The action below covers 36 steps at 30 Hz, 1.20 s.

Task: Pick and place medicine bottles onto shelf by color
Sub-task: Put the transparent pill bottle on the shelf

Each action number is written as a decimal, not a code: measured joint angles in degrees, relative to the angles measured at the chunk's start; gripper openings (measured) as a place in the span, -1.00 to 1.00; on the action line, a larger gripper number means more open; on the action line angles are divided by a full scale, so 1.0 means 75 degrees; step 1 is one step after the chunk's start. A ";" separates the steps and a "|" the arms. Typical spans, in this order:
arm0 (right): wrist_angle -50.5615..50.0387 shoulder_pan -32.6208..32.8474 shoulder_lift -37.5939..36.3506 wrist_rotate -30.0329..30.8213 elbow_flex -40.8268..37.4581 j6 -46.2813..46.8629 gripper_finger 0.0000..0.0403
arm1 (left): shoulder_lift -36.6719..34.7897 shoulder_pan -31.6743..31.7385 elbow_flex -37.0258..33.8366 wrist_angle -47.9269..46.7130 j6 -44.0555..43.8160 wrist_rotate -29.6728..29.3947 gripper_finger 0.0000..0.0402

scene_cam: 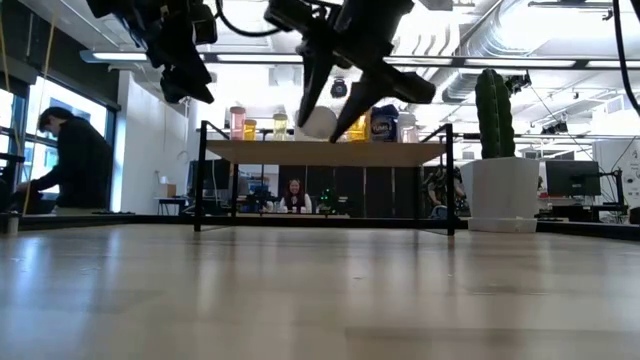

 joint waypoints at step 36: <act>0.1810 -0.0145 -0.0009 -0.0813 0.1414 -0.5332 -0.32 | 0.0004 -0.1558 0.0000 0.2273 -0.0707 0.1760 0.15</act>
